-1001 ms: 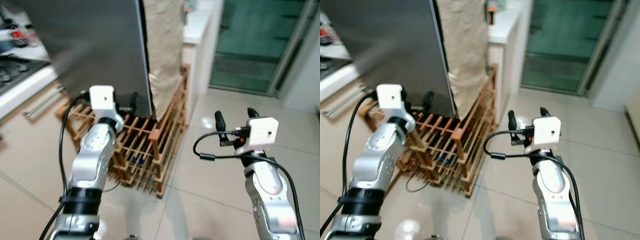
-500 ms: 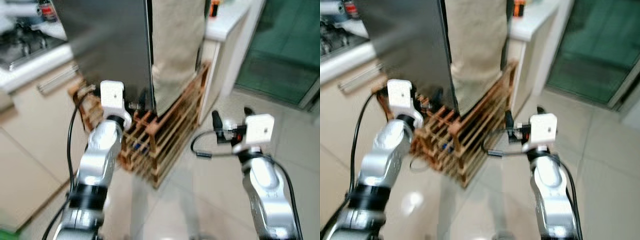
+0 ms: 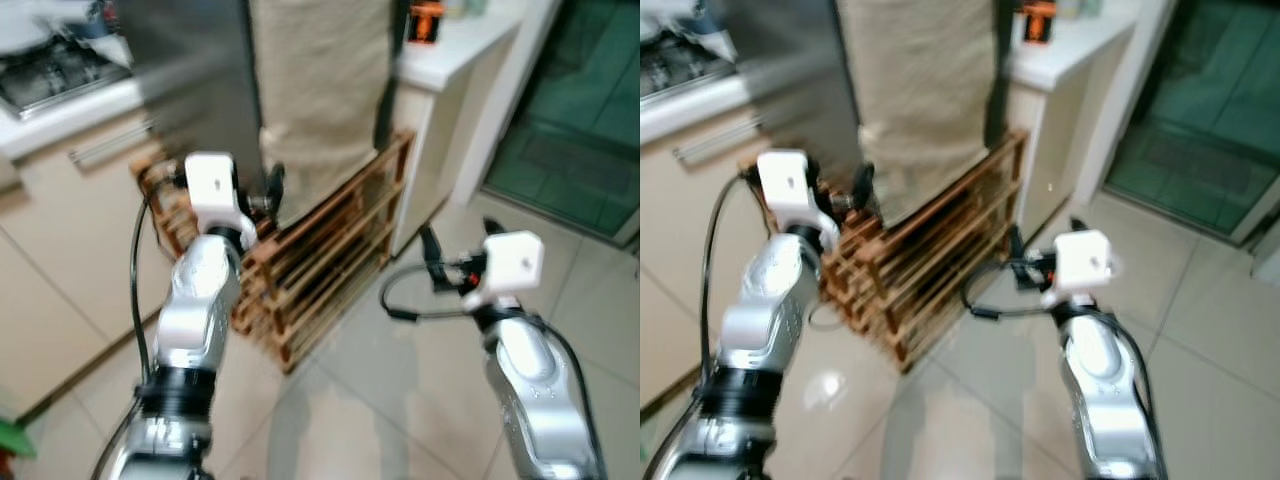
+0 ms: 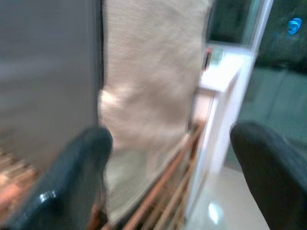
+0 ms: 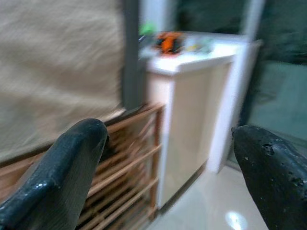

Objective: Restocking fridge

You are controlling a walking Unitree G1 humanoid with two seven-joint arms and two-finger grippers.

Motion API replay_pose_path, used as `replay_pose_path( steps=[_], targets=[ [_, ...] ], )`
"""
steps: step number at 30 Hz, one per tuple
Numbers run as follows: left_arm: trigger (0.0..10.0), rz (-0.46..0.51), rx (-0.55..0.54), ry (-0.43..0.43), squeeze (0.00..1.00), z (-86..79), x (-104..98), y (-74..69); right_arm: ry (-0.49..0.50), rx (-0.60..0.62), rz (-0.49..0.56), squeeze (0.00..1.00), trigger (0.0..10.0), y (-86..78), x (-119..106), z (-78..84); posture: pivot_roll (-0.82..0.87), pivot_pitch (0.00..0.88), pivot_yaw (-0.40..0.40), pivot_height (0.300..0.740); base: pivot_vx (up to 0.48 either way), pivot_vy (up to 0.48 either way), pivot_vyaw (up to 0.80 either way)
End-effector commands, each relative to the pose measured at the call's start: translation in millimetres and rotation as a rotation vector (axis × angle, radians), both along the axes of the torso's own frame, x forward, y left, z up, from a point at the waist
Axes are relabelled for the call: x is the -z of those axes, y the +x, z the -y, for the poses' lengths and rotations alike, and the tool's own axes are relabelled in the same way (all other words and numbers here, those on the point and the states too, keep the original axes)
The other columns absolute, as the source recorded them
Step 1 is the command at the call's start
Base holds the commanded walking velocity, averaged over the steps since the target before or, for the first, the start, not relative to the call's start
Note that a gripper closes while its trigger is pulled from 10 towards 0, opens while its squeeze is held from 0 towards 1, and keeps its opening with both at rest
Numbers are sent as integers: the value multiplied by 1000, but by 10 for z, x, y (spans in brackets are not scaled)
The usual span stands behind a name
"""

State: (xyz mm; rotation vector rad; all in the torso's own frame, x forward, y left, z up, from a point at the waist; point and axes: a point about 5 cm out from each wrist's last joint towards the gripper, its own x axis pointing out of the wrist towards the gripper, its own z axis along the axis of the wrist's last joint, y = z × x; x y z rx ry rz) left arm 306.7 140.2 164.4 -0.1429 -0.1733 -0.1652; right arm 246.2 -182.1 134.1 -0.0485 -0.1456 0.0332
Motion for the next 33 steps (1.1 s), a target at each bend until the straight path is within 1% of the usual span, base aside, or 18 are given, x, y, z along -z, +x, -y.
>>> replay_pose_path(
  steps=[1,3,4,6,7,8,10,13,14,15,16,17,18,21,24,28,31,33],
  targets=[
    [10000,71,-66,55,0,-321,-51,-252,36,-13,69,0,10000,-162,-104,-8,-200,32,55,740,0,0,0],
    [10000,-27,-86,64,0,-462,185,-543,-28,-42,23,0,10000,-360,26,16,-190,43,54,740,0,0,0],
    [10000,-27,-86,64,0,-462,185,-543,-28,-42,23,0,10000,-360,26,16,-190,43,54,740,0,0,0],
    [10000,-98,-76,86,0,-531,359,-787,-82,-68,-19,0,10000,-473,126,47,-184,54,49,740,0,0,0],
    [10000,-141,-68,145,0,-588,490,-964,-83,-51,-40,0,10000,-488,180,114,-179,63,45,740,0,0,0],
    [10000,-141,-68,145,0,-588,490,-964,-83,-51,-40,0,10000,-488,180,114,-179,63,45,740,0,0,0],
    [10000,-174,-71,173,0,-602,568,-1052,-86,-44,-45,0,10000,-469,197,160,-174,71,40,740,0,0,0],
    [10000,-150,-89,208,0,-542,493,-996,-79,-54,-45,0,10000,-431,185,173,-163,75,28,740,0,0,0],
    [10000,-168,-151,139,0,-548,438,-906,-63,-63,-41,0,10000,-396,169,147,-162,76,26,740,458,0,0],
    [10000,-168,-151,139,0,-548,438,-906,-63,-63,-41,0,10000,-396,169,147,-162,76,26,740,458,0,0],
    [10000,-182,-170,100,0,-541,426,-860,-55,-70,-43,0,10000,-377,167,131,-160,77,25,740,461,0,0],
    [10000,-184,-194,41,0,-515,381,-761,-38,-85,-53,0,10000,-330,175,93,-161,73,23,740,458,0,0],
    [10000,-174,-209,9,0,-494,329,-676,-22,-99,-63,0,10000,-286,180,65,-159,73,23,740,461,0,0],
    [10000,-142,-235,-18,0,-462,215,-531,23,-119,-68,0,10000,-184,157,31,-156,69,22,740,474,0,0],
    [10000,-114,-225,-26,0,-401,135,-491,18,-130,-45,0,10000,-108,88,23,-155,64,19,740,480,0,0],
    [10000,-126,-228,-12,0,-384,137,-476,12,-116,-40,0,10000,-47,66,38,-152,50,13,740,480,0,0],
    [10000,-110,-214,1,0,-359,95,-434,13,-116,-49,0,10000,-26,84,36,-150,43,15,740,480,0,627],
    [10000,-95,-178,13,0,-313,60,-390,12,-118,-56,0,10000,-20,92,31,-150,43,15,740,480,0,694]
  ],
)
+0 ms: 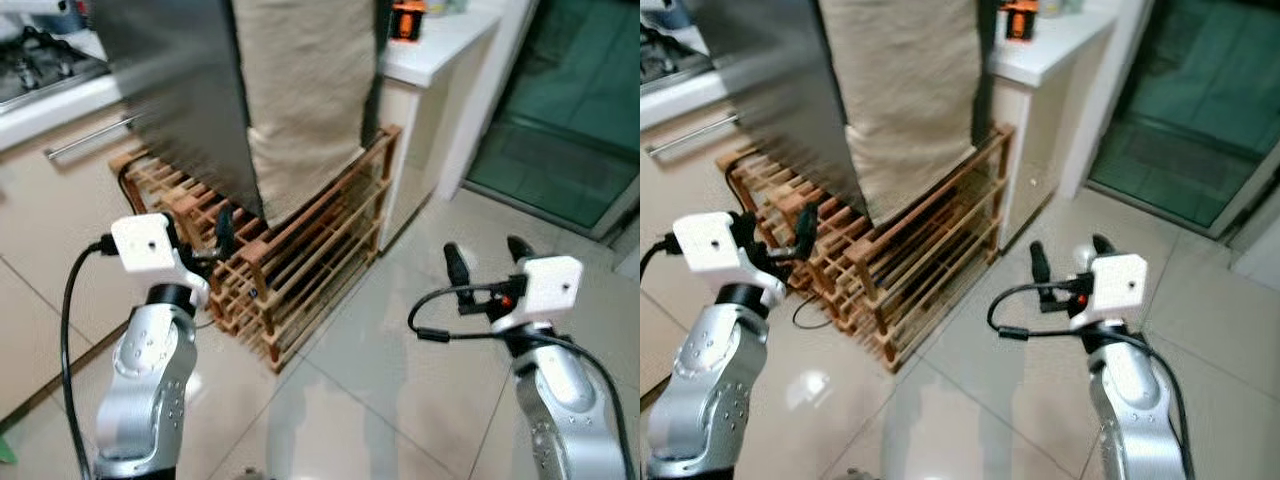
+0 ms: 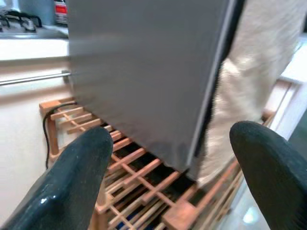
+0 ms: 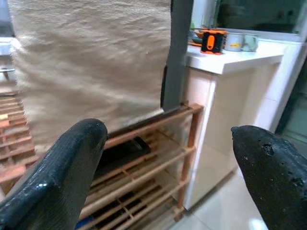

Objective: Restocking fridge

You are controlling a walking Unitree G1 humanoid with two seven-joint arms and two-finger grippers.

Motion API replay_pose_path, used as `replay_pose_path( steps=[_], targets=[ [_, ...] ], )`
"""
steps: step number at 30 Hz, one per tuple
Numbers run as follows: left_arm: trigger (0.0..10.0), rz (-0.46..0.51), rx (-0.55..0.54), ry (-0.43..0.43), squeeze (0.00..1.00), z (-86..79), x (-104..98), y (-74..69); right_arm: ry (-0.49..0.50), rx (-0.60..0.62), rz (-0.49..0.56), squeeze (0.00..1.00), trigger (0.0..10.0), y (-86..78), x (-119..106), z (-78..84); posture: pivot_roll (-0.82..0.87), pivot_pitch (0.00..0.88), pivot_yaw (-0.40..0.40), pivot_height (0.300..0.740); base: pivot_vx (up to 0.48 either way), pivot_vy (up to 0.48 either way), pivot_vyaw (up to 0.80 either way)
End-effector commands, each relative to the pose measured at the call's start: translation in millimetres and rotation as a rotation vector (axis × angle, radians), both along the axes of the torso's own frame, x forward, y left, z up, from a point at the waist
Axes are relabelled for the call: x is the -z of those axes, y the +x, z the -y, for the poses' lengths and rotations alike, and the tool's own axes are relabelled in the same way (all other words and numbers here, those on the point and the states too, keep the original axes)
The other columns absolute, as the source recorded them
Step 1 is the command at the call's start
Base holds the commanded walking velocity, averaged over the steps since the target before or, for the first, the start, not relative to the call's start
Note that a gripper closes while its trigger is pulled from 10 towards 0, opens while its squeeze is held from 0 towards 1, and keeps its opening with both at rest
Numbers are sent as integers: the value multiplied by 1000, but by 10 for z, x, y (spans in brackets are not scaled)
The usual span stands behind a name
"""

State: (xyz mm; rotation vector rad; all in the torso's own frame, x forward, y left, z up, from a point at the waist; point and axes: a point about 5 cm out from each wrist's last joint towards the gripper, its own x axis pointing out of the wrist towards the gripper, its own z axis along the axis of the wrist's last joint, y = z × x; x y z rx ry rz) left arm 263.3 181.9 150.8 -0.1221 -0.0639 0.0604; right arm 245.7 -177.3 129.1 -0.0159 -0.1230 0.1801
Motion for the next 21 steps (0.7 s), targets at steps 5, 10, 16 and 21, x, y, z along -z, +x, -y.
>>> replay_pose_path(
  steps=[5,10,16,21],
  targets=[
    [10000,62,231,16,0,306,-162,186,-2,46,-33,0,10000,4,51,73,-155,30,24,740,480,0,134],
    [10000,72,264,-11,0,356,-247,281,-4,49,-24,0,10000,29,44,52,-160,21,31,740,364,0,0],
    [10000,132,165,-7,0,73,-525,540,-4,47,-18,0,10000,50,38,21,-153,24,29,740,0,0,0],
    [10000,192,320,-87,0,221,-722,629,3,38,-21,0,10000,69,48,-17,-153,29,27,740,0,0,0]
  ],
)
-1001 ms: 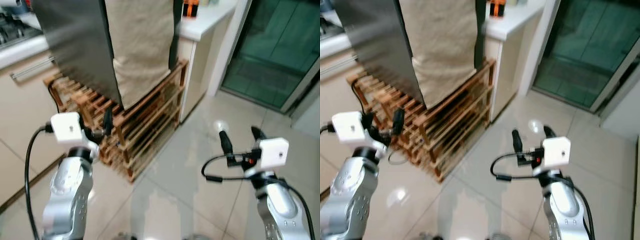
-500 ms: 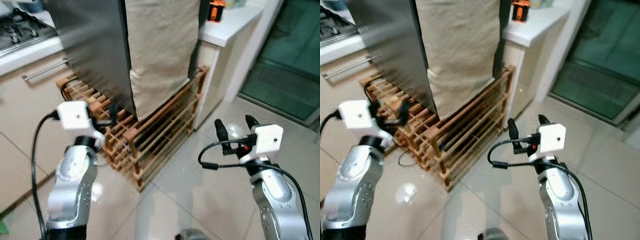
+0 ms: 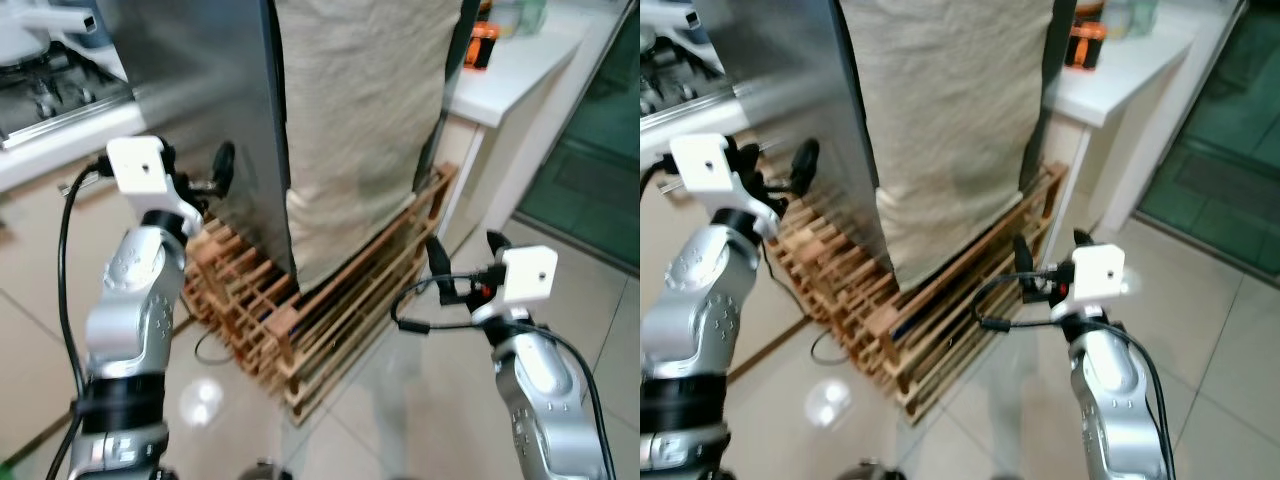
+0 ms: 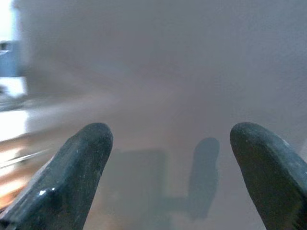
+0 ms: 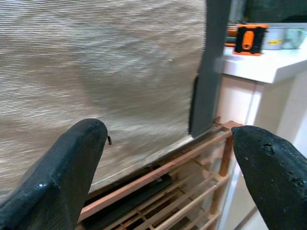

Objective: Restocking fridge

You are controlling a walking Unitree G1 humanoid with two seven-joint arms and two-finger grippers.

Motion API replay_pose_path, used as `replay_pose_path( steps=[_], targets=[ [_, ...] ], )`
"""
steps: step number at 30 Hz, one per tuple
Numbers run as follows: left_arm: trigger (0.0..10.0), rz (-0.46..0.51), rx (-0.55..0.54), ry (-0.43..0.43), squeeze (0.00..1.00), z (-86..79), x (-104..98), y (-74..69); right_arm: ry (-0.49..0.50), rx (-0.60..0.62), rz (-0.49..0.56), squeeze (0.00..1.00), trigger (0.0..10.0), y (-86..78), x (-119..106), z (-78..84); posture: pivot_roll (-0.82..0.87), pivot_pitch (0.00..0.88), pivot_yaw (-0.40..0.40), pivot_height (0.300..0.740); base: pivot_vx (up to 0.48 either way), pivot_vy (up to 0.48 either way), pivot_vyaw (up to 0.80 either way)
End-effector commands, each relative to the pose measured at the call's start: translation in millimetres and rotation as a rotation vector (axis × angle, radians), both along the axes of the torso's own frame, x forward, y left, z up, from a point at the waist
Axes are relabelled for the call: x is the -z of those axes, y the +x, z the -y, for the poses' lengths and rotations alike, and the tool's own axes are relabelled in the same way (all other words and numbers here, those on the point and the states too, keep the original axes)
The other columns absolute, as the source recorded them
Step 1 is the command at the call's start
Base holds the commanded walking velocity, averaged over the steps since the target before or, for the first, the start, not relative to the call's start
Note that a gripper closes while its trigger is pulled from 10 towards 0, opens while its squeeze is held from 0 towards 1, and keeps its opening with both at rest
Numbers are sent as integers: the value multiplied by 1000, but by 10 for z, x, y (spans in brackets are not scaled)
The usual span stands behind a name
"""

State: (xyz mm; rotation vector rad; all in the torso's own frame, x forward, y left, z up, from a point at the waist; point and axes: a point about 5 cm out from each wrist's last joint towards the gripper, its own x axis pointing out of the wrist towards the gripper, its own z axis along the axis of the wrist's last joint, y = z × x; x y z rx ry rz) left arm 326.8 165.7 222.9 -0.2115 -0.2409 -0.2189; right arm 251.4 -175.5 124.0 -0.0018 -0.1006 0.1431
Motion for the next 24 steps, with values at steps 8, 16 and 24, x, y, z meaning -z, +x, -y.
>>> replay_pose_path(
  steps=[8,16,24],
  targets=[
    [10000,8,278,52,0,335,-4,-6,-14,9,7,0,10000,19,-25,17,-177,36,30,740,0,0,0],
    [10000,0,456,55,0,570,61,-43,-19,16,-4,0,10000,-2,-3,35,-187,46,27,740,0,0,0],
    [10000,-109,120,75,0,373,386,278,-24,19,7,0,10000,21,-29,45,-215,28,42,740,0,0,0]
  ],
)
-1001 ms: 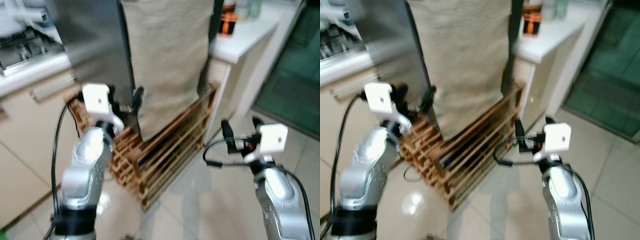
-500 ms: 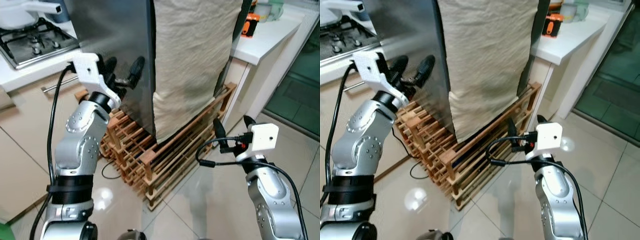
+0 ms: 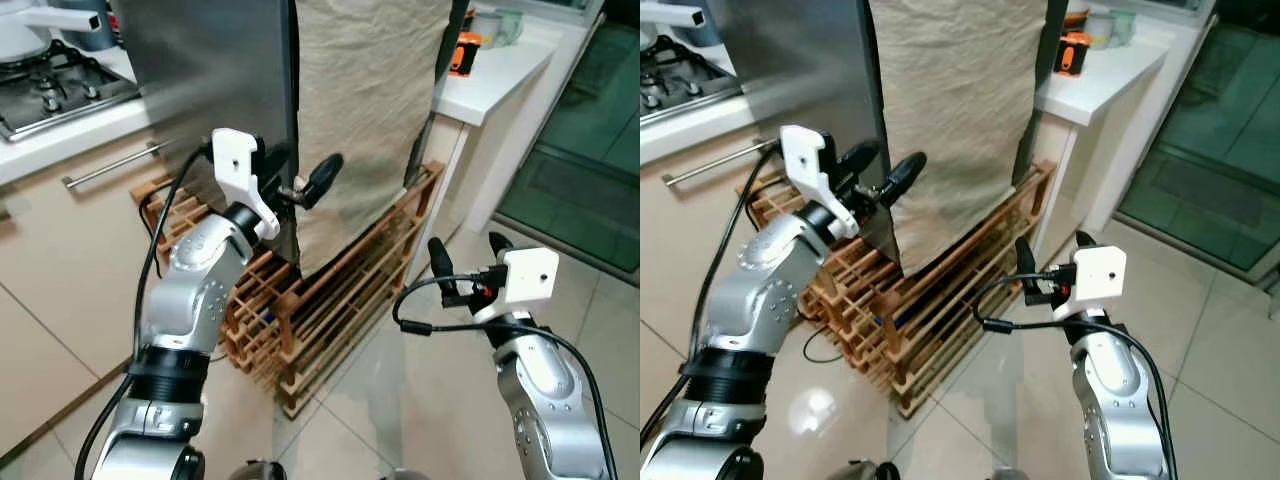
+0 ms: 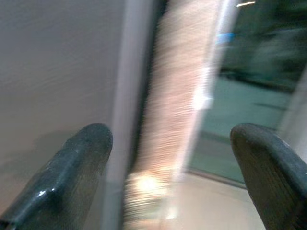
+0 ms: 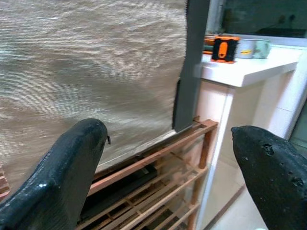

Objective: Restocking fridge

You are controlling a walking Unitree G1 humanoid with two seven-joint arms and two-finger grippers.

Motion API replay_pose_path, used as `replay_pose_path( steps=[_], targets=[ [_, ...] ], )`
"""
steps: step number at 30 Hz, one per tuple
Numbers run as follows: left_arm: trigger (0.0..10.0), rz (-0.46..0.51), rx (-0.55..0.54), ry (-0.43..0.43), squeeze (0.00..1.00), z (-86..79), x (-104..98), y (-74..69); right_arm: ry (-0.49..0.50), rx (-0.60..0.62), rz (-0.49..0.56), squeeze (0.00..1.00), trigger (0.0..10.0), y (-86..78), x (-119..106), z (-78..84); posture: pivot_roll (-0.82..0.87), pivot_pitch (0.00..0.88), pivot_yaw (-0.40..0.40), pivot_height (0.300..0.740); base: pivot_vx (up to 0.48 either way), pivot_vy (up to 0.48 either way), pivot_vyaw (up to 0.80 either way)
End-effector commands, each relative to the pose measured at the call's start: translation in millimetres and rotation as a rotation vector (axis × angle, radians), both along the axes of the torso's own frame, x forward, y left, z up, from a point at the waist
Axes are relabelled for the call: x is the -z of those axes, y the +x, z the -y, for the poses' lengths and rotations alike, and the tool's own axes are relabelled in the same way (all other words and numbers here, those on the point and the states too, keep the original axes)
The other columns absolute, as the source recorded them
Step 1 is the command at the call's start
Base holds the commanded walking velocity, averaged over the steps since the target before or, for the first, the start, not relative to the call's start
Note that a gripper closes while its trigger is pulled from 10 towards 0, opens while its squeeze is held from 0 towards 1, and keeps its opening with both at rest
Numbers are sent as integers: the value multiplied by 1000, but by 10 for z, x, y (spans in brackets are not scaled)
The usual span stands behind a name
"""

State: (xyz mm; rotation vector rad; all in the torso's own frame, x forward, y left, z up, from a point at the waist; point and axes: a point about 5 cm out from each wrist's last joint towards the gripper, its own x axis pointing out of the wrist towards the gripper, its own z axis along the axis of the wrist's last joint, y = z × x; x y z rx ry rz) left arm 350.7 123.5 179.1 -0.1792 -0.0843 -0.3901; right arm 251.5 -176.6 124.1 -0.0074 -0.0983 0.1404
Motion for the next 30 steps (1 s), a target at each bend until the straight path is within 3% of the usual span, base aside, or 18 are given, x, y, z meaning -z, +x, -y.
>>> replay_pose_path(
  steps=[1,6,14,17,21,22,25,27,30],
  targets=[
    [10000,28,-126,-7,0,-98,-67,78,-20,29,13,0,10000,24,-29,55,-222,21,47,740,0,0,0],
    [10000,54,-173,-20,0,-112,-111,100,-13,48,20,0,10000,27,-38,68,-229,17,56,740,0,0,0],
    [10000,140,-53,-94,0,108,-243,75,-7,49,18,0,10000,12,-20,41,-225,22,62,740,0,0,0],
    [10000,142,-26,-80,0,165,-234,77,-6,48,15,0,10000,8,-15,33,-218,26,59,740,0,0,0],
    [10000,114,-84,-21,0,189,-163,172,-6,43,11,0,10000,15,-6,21,-215,23,56,740,0,0,0],
    [10000,60,-194,40,0,141,-107,288,-8,40,11,0,10000,23,-5,15,-220,21,57,740,0,0,0],
    [10000,54,-221,38,0,120,-133,333,-12,39,18,0,10000,25,-24,17,-235,18,69,740,0,0,0],
    [10000,77,-185,-10,0,54,-183,288,-13,49,43,0,10000,-3,-95,27,-243,17,83,740,0,0,0],
    [10000,95,-149,-27,0,-106,-117,88,-4,77,59,0,10000,-84,-144,55,-242,24,95,740,0,0,0]
  ],
)
